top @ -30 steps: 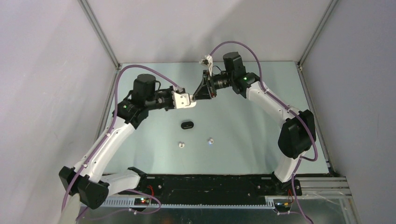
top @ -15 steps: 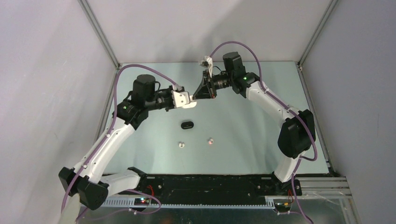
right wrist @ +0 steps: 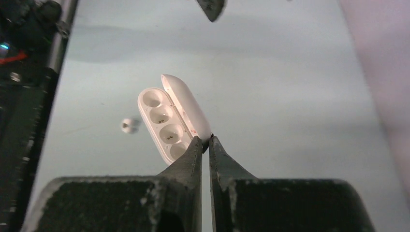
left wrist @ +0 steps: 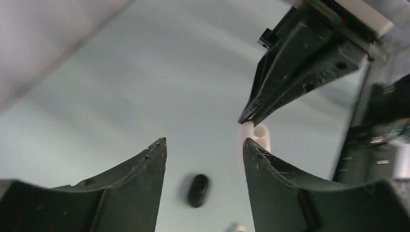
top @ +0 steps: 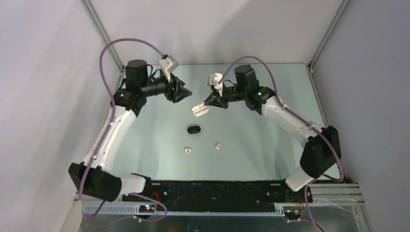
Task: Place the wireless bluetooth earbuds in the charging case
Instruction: Pass from the right arm to the left
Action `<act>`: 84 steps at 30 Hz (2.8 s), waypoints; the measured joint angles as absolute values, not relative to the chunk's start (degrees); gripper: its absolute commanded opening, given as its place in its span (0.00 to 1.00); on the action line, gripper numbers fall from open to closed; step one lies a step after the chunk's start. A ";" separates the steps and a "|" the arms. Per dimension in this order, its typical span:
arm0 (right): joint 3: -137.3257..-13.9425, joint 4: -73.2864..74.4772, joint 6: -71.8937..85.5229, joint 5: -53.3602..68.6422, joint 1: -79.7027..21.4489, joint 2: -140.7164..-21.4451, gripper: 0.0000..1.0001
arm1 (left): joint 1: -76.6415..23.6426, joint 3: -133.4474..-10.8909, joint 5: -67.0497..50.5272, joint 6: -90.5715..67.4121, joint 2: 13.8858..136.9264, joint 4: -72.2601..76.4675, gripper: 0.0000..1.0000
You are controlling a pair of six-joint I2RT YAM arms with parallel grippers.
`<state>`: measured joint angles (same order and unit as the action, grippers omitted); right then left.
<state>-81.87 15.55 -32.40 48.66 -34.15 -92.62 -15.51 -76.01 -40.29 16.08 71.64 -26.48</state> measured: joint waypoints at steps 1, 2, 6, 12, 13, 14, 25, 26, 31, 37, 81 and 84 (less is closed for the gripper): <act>-80.62 14.61 -34.20 47.66 -34.33 -91.59 0.00 | -14.39 -76.88 -43.16 12.53 73.03 -26.28 0.63; -79.48 13.78 -36.27 46.63 -34.59 -90.56 0.00 | -13.56 -77.60 -46.09 8.78 74.83 -26.09 0.63; -75.81 8.62 -44.40 42.89 -36.23 -88.27 0.00 | -12.93 -77.97 -55.55 -0.62 81.14 -26.61 0.64; -74.00 4.54 -52.58 39.75 -38.04 -88.23 0.00 | -12.93 -77.95 -62.50 -7.01 85.78 -27.79 0.59; -73.95 4.05 -53.06 39.55 -38.11 -88.23 0.00 | -12.93 -77.95 -63.13 -7.44 85.84 -27.81 0.58; -73.95 3.57 -53.49 39.33 -38.13 -88.23 0.00 | -12.93 -77.95 -63.70 -7.81 85.84 -27.79 0.57; -73.93 1.37 -55.31 38.15 -38.13 -88.23 0.00 | -12.78 -78.06 -63.57 -6.79 86.52 -30.68 0.59; -73.93 1.30 -55.33 38.11 -38.15 -88.23 0.00 | -12.78 -78.13 -63.26 -6.33 86.78 -31.44 0.58; -73.93 1.30 -55.37 37.76 -38.15 -88.23 0.00 | -12.78 -78.28 -61.63 -4.32 87.70 -34.28 0.44; -73.93 1.52 -55.79 36.86 -38.48 -88.23 0.00 | -12.78 -78.98 -61.32 -2.85 87.88 -35.81 0.17; -73.93 0.21 -57.54 34.28 -40.01 -88.60 0.00 | -10.72 -81.58 -64.95 -5.43 90.45 -37.34 0.22; -73.91 0.23 -57.56 33.78 -40.12 -88.62 0.00 | -10.72 -81.58 -65.21 -5.63 90.56 -37.26 0.08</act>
